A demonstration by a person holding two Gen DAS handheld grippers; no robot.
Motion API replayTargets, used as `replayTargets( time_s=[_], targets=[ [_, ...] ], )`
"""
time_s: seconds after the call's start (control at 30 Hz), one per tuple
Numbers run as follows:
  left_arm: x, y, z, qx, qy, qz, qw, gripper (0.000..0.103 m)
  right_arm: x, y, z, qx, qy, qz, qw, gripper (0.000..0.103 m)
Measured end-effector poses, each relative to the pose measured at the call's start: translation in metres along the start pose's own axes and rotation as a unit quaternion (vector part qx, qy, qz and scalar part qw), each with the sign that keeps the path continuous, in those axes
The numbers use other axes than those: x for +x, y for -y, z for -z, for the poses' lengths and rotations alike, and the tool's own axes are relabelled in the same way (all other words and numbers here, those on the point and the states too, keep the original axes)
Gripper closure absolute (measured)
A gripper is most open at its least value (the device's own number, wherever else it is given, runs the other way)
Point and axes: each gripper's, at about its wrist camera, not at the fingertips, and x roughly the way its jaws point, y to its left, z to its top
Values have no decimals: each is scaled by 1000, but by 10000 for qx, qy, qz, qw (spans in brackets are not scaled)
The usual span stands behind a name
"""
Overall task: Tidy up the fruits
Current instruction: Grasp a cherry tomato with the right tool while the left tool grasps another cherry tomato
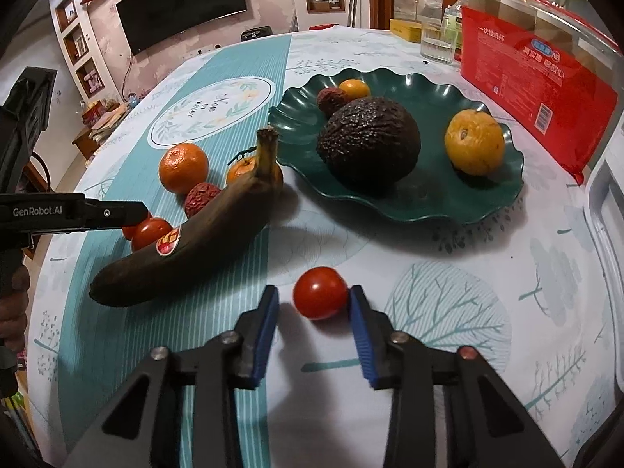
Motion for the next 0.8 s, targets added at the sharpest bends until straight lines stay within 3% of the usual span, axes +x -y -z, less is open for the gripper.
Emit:
replayTargets(
  time_s=[0.13,0.27,0.5,0.8],
  targets=[
    [1,-1,-1,-34,-59,43,10000,65,1,-1,-2,9,-50,-2,10000,75],
    [-1,0,0,-48,-108,227,9997,78,-2,-5,-4,65,-66,-35,10000,75],
    [-8,-6,4,-99,-143,181,9997,79,-15,-14,-5,76,15,-18,10000,75],
    [-43,-18,14,-88,138,233,9996,79,-44,-30,5,119,126,40,9998,75]
  ],
)
